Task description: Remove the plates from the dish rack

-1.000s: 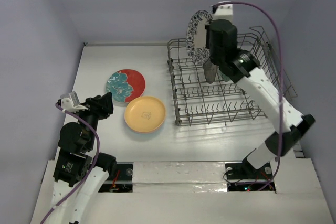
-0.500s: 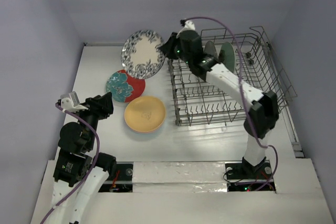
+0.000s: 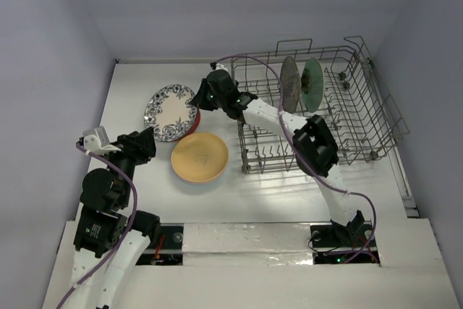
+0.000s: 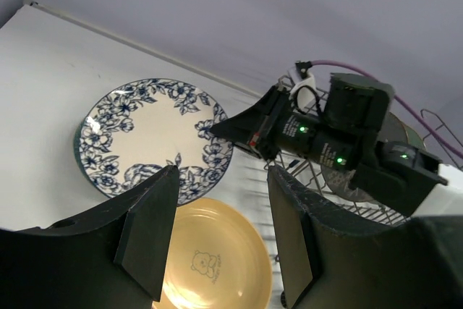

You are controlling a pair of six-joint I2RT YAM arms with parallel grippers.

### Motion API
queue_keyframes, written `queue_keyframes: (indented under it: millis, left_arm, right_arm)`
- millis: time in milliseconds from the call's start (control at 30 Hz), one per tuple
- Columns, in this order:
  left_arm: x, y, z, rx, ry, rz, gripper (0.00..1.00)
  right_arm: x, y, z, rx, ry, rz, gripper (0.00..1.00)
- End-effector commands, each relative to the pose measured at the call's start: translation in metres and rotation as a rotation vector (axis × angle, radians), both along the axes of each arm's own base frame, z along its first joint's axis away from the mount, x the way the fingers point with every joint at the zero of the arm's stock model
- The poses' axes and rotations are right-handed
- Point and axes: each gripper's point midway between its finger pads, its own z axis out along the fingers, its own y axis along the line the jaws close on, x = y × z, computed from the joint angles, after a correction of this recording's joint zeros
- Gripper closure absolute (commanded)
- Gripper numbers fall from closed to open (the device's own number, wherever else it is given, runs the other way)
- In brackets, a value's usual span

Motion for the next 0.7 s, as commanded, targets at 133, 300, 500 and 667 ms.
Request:
queue_keyframes:
  millis: [133, 300, 500, 667]
  left_arm:
    - [-0.002, 0.001, 0.012, -0.01, -0.045, 0.001, 0.51]
    - [-0.002, 0.001, 0.011, -0.01, -0.04, -0.001, 0.51]
    - [-0.001, 0.0, 0.011, -0.01, -0.043, -0.004, 0.51]
    - [-0.001, -0.001, 0.011, -0.012, -0.043, -0.007, 0.51]
  right_arm:
    - [0.024, 0.037, 0.091, 0.306, -0.112, -0.034, 1.0]
    - [0.029, 0.043, 0.065, 0.278, -0.064, -0.042, 1.0]
    - [0.023, 0.037, 0.035, 0.254, -0.019, -0.051, 0.87]
    - [0.022, 0.034, 0.025, 0.187, -0.024, -0.037, 0.56]
